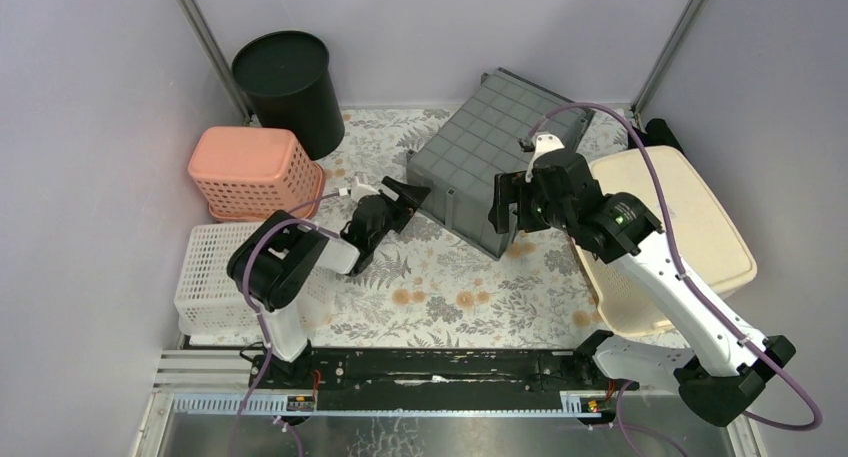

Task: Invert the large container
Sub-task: Turn the container upside down at the center of the board, then adjust the container at the center of the board.

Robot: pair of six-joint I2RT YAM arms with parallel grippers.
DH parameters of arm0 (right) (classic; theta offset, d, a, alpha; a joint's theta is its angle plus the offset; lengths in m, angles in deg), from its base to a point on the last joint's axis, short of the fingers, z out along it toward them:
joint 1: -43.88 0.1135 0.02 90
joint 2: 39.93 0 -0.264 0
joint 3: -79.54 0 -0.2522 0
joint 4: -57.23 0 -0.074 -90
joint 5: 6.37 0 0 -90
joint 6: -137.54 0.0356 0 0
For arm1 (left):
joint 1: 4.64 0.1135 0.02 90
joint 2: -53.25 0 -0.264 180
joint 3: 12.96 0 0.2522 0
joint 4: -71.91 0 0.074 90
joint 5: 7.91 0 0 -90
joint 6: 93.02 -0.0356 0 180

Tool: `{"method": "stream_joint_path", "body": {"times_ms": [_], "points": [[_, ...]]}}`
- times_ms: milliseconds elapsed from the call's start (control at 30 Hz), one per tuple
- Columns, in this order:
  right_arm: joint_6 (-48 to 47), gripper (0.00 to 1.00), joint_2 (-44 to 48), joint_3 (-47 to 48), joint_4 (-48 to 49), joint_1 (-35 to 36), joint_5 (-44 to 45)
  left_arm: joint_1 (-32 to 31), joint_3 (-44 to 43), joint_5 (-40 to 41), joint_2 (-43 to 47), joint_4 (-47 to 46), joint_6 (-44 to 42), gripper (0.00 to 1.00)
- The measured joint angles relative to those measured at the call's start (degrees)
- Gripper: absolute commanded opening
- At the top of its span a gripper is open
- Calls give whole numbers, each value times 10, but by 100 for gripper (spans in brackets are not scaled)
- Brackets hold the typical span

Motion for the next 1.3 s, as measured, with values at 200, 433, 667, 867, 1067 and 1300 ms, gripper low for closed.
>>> {"method": "stream_joint_path", "body": {"times_ms": [200, 433, 667, 867, 1067, 1300], "points": [[-1, 88, -3, -39, 1, -39, -31, 11, -75, -19, 17, 145, -52, 90], [0, 87, -9, -118, 13, -73, -61, 14, -190, -20, 80, 404, -150, 92], [-2, 87, -19, -148, 43, -76, -54, 14, -259, 3, 173, 513, -198, 93], [-16, 86, -48, -163, 87, -87, -26, 14, -252, 4, 257, 567, -213, 93], [-29, 84, -98, -172, 142, -96, -27, 14, -226, 4, 310, 617, -219, 93], [-30, 81, -162, -144, 172, -98, -59, 15, -224, 4, 341, 654, -228, 93]]}}
